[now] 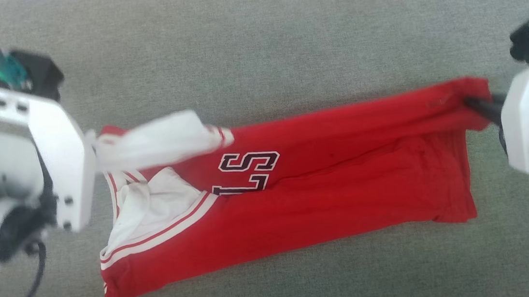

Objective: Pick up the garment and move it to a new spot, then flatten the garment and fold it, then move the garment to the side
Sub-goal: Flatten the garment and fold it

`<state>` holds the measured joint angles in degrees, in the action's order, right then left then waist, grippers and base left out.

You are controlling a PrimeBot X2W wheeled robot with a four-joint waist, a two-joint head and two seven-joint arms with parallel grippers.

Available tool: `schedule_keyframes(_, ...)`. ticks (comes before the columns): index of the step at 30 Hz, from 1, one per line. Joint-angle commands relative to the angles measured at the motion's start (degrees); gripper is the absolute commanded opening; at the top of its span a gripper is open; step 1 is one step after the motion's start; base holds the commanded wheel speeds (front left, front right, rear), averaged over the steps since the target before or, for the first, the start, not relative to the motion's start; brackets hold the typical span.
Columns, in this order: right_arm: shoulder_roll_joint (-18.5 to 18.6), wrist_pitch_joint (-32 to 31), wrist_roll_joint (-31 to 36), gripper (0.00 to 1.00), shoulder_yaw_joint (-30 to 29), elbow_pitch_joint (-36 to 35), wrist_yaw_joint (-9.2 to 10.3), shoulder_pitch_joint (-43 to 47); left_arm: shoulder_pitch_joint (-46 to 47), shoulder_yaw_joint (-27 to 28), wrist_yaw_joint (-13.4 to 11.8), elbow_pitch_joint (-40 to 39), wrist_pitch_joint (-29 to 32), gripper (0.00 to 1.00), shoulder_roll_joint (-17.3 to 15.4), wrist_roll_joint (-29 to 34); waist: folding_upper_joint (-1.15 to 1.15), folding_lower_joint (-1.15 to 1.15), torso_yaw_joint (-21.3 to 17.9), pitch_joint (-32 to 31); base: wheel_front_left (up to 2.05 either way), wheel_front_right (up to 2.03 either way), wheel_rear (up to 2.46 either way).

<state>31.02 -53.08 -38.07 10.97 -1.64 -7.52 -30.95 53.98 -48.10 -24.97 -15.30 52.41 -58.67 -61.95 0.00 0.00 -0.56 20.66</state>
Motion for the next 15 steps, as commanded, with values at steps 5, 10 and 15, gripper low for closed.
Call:
schedule_keyframes(5, -2.36, -2.52, 1.05, 0.00, -4.32, -3.63, 0.06, 7.74, -6.78, -0.90, -3.54, -4.58, -1.26, 0.00, -2.78, -1.97, 0.00, 0.00, 0.16, -0.36, 0.00, 0.00, 0.00)
schedule_keyframes(10, -4.68, -2.90, 2.23, 0.00, -5.90, -3.18, 0.06, 12.04, -12.31, -2.24, -2.72, -2.96, -4.12, 0.00, -2.59, -4.09, 0.00, 0.00, 0.03, -0.39, 0.00, 0.00, 0.00)
schedule_keyframes(15, -7.45, -2.23, 2.67, 0.00, -4.33, 0.50, 0.05, 11.46, -15.42, -3.67, 0.86, 4.87, -7.43, 0.00, 1.14, -5.00, 0.00, 0.00, -0.55, -0.97, 0.00, 0.00, 0.00)
